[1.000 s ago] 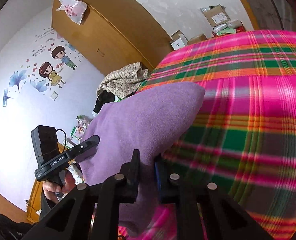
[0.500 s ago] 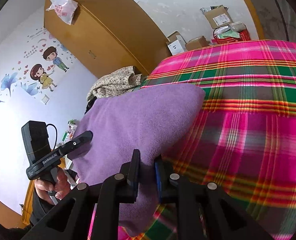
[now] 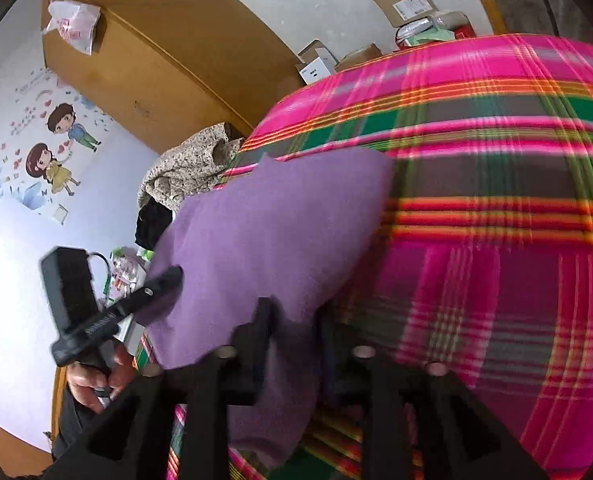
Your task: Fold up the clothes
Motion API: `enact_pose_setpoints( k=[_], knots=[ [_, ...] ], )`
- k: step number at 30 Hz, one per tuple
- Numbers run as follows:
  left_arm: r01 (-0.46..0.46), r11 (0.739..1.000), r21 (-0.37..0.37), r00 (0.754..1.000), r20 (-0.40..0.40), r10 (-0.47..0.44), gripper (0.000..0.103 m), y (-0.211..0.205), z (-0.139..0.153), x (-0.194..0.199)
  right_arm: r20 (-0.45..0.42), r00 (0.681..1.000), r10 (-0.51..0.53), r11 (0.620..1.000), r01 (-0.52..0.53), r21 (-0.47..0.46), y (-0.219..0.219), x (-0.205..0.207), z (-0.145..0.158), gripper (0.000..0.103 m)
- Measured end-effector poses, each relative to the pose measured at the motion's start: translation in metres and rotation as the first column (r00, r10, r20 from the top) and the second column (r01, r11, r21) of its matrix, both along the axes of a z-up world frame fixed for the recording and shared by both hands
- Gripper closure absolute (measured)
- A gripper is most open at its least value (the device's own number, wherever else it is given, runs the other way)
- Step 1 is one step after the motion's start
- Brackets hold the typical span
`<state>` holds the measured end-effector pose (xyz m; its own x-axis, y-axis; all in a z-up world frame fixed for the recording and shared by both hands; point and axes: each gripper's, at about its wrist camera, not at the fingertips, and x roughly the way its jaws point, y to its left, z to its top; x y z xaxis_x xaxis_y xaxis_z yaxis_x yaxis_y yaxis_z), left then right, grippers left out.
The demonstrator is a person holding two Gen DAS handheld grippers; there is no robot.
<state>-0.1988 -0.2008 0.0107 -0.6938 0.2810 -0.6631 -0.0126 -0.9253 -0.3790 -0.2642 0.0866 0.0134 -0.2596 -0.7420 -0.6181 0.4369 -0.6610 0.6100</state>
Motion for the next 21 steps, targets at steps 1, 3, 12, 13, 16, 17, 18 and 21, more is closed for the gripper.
enact_pose_setpoints(
  k=[1, 3, 12, 13, 16, 17, 18, 21],
  knots=[
    [-0.004, 1.0, 0.005, 1.0, -0.002, 0.004, 0.072, -0.002, -0.001, 0.004, -0.02, 1.0, -0.006, 1.0, 0.006, 0.01, 0.003, 0.004, 0.004, 0.07],
    [-0.012, 1.0, 0.016, 1.0, -0.013, 0.012, 0.072, -0.005, 0.002, 0.013, -0.062, 0.998, -0.017, 0.999, 0.019, 0.029, 0.01, 0.011, 0.011, 0.07],
    [-0.054, 0.992, -0.111, 0.982, -0.189, 0.033, 0.072, 0.016, 0.042, 0.063, -0.23, 0.968, 0.101, 0.993, -0.082, 0.088, -0.012, 0.071, 0.033, 0.072],
    [-0.038, 0.991, -0.127, 0.982, -0.19, 0.013, 0.071, 0.022, 0.041, 0.062, -0.227, 0.966, 0.122, 0.989, -0.099, 0.111, -0.017, 0.075, 0.027, 0.074],
    [-0.003, 0.986, -0.166, 0.994, -0.111, -0.016, 0.071, 0.03, 0.021, 0.053, -0.2, 0.97, 0.14, 0.98, -0.106, 0.171, -0.024, 0.076, 0.009, 0.078],
    [-0.001, 0.988, -0.157, 0.996, -0.084, -0.013, 0.072, 0.028, 0.014, 0.049, -0.195, 0.97, 0.142, 0.977, -0.106, 0.183, -0.025, 0.076, 0.006, 0.081],
    [0.0, 0.99, -0.142, 0.998, -0.063, -0.009, 0.072, 0.024, 0.008, 0.046, -0.199, 0.97, 0.143, 0.977, -0.106, 0.185, -0.025, 0.076, 0.005, 0.081],
    [-0.006, 0.995, -0.101, 0.997, -0.072, -0.001, 0.072, 0.014, 0.008, 0.045, -0.205, 0.967, 0.152, 0.973, -0.109, 0.205, -0.026, 0.078, 0.003, 0.081]
  ],
)
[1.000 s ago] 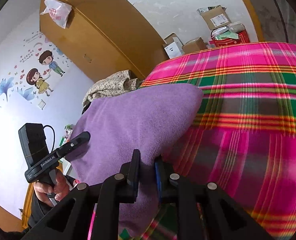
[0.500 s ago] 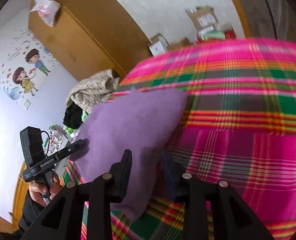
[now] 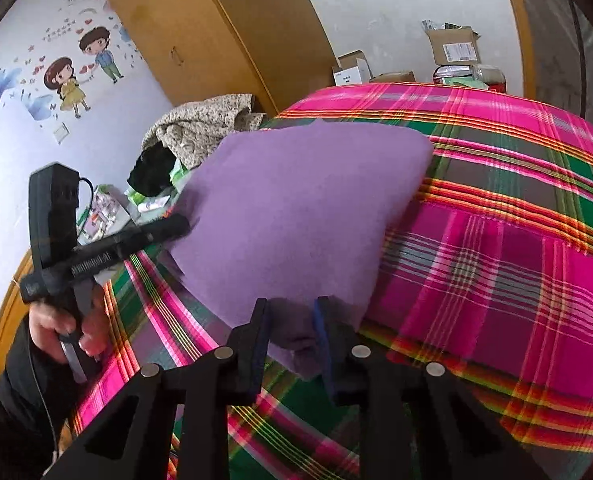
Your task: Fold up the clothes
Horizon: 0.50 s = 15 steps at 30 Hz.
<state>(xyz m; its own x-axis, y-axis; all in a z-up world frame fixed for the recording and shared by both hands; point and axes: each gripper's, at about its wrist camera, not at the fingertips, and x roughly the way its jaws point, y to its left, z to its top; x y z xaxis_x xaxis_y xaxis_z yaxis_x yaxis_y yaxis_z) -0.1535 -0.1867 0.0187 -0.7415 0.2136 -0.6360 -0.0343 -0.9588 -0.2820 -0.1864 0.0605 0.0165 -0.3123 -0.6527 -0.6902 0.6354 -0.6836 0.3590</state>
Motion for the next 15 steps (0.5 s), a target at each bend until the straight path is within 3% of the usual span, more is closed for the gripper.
enact_pose_setpoints(
  k=[5, 15],
  knots=[
    [0.011, 0.996, -0.084, 1.0, 0.005, -0.01, 0.072, 0.01, 0.002, 0.006, -0.032, 0.999, 0.013, 0.999, -0.011, 0.051, -0.002, 0.004, 0.0, 0.081],
    [-0.026, 0.99, -0.141, 0.999, 0.04, 0.032, 0.071, 0.017, -0.002, 0.02, -0.054, 0.998, -0.017, 0.991, 0.024, 0.129, -0.004, 0.015, -0.002, 0.081]
  ],
)
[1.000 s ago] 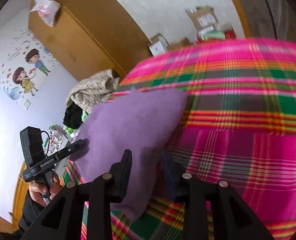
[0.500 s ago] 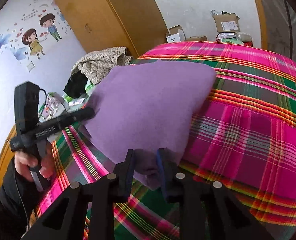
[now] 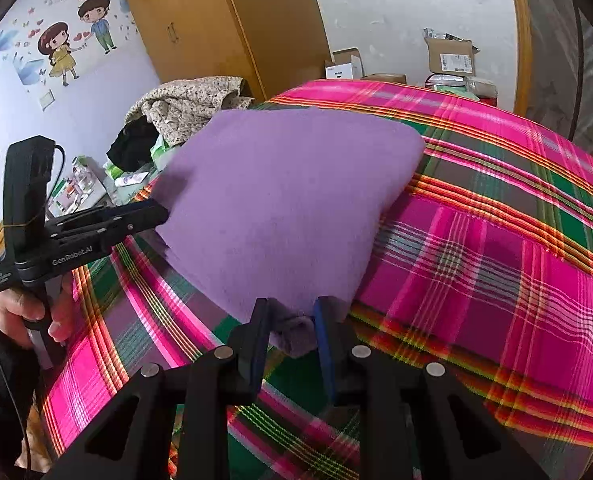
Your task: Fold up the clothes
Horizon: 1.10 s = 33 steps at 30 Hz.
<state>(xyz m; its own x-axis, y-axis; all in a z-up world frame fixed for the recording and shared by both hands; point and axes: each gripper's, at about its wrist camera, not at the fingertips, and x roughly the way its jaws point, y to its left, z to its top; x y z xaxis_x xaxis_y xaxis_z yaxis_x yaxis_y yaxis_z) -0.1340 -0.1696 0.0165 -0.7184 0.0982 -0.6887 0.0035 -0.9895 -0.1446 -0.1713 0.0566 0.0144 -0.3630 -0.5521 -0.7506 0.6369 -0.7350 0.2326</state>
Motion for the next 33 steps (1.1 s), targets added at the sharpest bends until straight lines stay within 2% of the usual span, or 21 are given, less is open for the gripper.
enact_pose_setpoints(
  k=[6, 14, 23, 24, 27, 30, 33],
  knots=[
    [-0.04, 0.999, -0.025, 0.999, -0.001, 0.04, 0.071, 0.007, 0.009, 0.016, -0.015, 0.999, -0.032, 0.999, 0.032, 0.004, 0.011, 0.021, 0.009, 0.081],
    [-0.06, 0.998, -0.017, 0.998, -0.007, 0.06, 0.071, 0.043, 0.012, 0.076, -0.06, 0.997, -0.05, 0.999, 0.05, -0.001, 0.035, 0.075, 0.017, 0.081],
    [-0.105, 0.994, -0.021, 0.994, -0.008, 0.105, 0.071, 0.073, 0.013, 0.119, -0.093, 0.99, -0.111, 0.994, 0.112, 0.01, 0.062, 0.123, 0.008, 0.08],
    [-0.109, 0.994, -0.024, 0.994, -0.009, 0.109, 0.071, 0.075, 0.014, 0.123, -0.094, 0.989, -0.118, 0.993, 0.12, 0.013, 0.064, 0.127, 0.007, 0.08],
    [-0.118, 0.992, -0.032, 0.993, -0.022, 0.117, 0.056, 0.08, 0.017, 0.133, -0.097, 0.987, -0.13, 0.991, 0.133, 0.018, 0.069, 0.138, 0.002, 0.079],
    [-0.131, 0.991, -0.037, 0.991, -0.04, 0.13, 0.055, 0.083, 0.02, 0.144, -0.107, 0.985, -0.135, 0.99, 0.139, 0.024, 0.072, 0.145, 0.001, 0.078],
    [-0.142, 0.989, -0.037, 0.989, -0.044, 0.141, 0.047, 0.086, 0.02, 0.151, -0.113, 0.984, -0.136, 0.99, 0.139, 0.023, 0.073, 0.149, 0.001, 0.077]
  ],
)
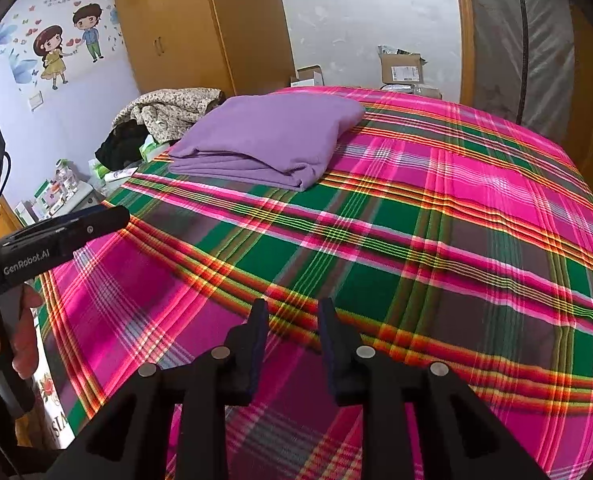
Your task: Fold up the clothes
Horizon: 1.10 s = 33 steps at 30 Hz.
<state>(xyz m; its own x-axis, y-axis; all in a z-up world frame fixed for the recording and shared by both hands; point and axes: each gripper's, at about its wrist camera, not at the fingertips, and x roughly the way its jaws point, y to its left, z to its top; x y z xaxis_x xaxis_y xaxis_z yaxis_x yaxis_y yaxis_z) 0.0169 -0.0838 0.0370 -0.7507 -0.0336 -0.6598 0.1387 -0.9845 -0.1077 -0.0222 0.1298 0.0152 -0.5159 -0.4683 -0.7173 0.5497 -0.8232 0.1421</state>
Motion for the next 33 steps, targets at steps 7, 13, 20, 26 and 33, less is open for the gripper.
enact_pose_setpoints(
  k=[7, 13, 20, 26, 33],
  knots=[
    [-0.019, 1.0, -0.011, 0.999, -0.03, 0.019, 0.042, 0.005, 0.007, 0.019, -0.013, 1.0, 0.01, 1.0, -0.01, -0.006, 0.001, 0.008, 0.002, 0.077],
    [-0.021, 1.0, 0.008, 0.999, -0.046, 0.021, 0.042, 0.005, 0.015, 0.028, -0.03, 0.999, 0.009, 1.0, -0.01, -0.01, 0.002, 0.013, 0.006, 0.077],
    [-0.036, 0.999, 0.021, 0.999, -0.041, 0.036, 0.042, 0.008, 0.018, 0.031, -0.046, 0.999, 0.01, 1.0, -0.01, -0.007, 0.002, 0.017, 0.01, 0.077],
    [-0.051, 0.999, 0.0, 0.998, -0.03, 0.051, 0.042, 0.01, 0.017, 0.032, -0.052, 0.999, 0.01, 1.0, -0.011, -0.005, 0.001, 0.019, 0.012, 0.077],
    [-0.061, 0.998, 0.024, 0.998, 0.012, 0.061, 0.042, 0.008, 0.011, 0.027, -0.057, 0.998, 0.01, 1.0, -0.01, 0.0, 0.0, 0.02, 0.012, 0.077]
  ],
)
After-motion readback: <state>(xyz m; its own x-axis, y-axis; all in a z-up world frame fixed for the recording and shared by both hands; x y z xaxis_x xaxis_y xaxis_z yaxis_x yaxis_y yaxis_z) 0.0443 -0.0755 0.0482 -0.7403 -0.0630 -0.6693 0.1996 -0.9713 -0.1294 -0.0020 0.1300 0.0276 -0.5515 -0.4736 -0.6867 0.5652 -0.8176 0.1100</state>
